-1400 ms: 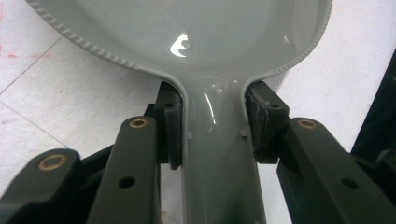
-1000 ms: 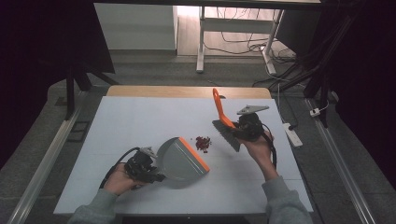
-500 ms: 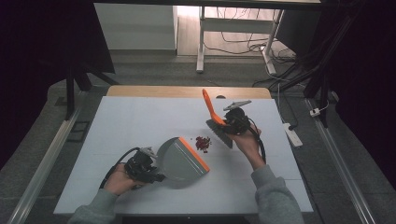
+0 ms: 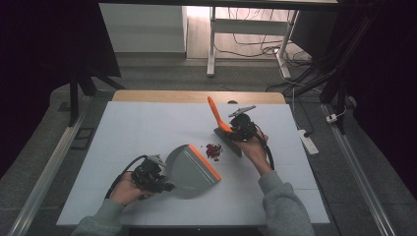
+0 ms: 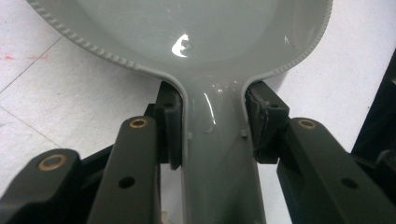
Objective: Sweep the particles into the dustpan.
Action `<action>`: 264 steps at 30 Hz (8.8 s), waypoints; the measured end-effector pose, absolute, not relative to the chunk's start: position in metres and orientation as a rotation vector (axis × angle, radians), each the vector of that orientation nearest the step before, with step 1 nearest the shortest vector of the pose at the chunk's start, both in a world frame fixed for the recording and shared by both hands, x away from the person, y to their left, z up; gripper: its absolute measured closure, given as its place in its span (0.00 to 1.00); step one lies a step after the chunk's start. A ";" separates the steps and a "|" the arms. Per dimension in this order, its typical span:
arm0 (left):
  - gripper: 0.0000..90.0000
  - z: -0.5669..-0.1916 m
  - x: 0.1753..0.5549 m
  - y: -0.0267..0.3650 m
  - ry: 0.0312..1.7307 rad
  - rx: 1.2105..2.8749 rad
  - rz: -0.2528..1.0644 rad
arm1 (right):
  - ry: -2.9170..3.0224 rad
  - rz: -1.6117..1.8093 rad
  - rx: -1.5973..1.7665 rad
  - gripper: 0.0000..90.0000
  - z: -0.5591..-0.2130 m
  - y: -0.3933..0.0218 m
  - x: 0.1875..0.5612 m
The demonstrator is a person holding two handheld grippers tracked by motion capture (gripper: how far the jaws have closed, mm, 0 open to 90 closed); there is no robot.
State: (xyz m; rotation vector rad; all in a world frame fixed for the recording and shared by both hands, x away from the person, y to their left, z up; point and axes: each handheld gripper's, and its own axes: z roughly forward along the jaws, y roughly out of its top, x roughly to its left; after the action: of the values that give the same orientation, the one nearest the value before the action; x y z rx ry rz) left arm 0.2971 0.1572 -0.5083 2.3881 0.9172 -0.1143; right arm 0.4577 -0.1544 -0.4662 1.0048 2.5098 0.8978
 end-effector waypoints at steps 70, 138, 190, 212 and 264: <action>0.69 -0.510 0.298 0.154 0.927 2.376 -0.124 | 2.687 0.872 0.748 0.78 -0.472 -0.089 0.418; 0.68 -0.511 0.298 0.153 0.930 2.378 -0.115 | 2.664 0.875 0.817 0.78 -0.472 -0.102 0.404; 0.68 -0.511 0.298 0.153 0.927 2.379 -0.115 | 2.625 0.848 0.843 0.78 -0.472 -0.085 0.442; 0.68 -0.512 0.298 0.153 0.927 2.384 -0.117 | 2.746 0.974 0.725 0.78 -0.464 -0.072 0.409; 0.68 -0.512 0.297 0.152 0.929 2.378 -0.113 | 2.586 0.951 0.856 0.78 -0.471 -0.145 0.384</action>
State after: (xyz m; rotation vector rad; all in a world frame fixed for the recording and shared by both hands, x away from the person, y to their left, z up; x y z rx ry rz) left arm 0.2970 0.1519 -0.5122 2.3777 0.9294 -0.1129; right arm 0.3836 -0.1448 -0.4707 0.8564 2.5864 0.9506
